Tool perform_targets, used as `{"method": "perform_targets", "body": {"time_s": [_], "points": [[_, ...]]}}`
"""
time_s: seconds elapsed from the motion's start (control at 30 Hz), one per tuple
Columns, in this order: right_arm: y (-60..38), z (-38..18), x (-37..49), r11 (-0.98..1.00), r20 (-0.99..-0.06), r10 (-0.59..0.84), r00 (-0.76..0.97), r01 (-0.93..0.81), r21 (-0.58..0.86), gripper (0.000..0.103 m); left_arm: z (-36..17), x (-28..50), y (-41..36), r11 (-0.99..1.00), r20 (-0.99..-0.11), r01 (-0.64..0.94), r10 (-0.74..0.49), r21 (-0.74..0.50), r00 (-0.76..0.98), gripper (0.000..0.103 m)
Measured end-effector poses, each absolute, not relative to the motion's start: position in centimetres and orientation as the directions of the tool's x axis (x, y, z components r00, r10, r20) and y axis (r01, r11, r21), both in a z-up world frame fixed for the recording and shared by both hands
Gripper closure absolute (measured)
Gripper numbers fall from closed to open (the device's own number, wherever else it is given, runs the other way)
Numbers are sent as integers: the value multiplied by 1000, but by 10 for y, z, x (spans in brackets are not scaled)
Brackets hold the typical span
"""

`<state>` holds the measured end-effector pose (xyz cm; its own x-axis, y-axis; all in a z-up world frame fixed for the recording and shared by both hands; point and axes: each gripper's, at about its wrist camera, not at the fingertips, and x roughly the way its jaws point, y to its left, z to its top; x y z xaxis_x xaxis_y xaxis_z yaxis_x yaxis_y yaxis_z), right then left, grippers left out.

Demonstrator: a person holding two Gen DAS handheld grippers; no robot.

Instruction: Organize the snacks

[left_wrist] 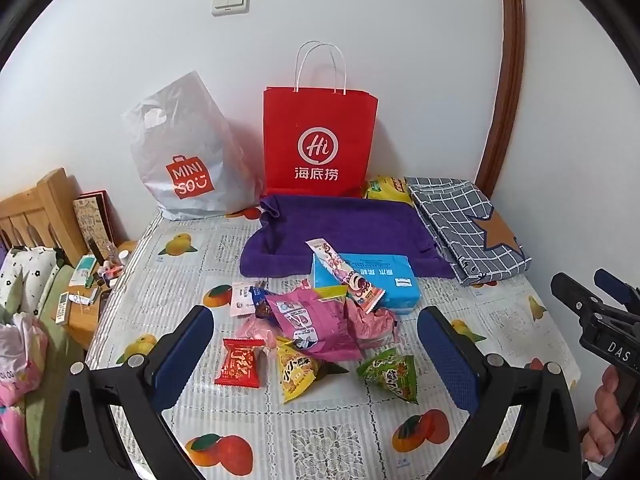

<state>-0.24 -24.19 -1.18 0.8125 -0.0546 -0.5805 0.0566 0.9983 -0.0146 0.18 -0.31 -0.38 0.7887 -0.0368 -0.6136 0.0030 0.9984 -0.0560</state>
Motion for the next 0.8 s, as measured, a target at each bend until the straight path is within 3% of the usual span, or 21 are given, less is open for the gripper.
{"method": "perform_targets", "body": {"time_s": [0.8], "points": [[-242,-9,-9,998,-574,-40,818,58,14,1,6,-5,-5,998,-597,21,-48,-52,801,1]]}}
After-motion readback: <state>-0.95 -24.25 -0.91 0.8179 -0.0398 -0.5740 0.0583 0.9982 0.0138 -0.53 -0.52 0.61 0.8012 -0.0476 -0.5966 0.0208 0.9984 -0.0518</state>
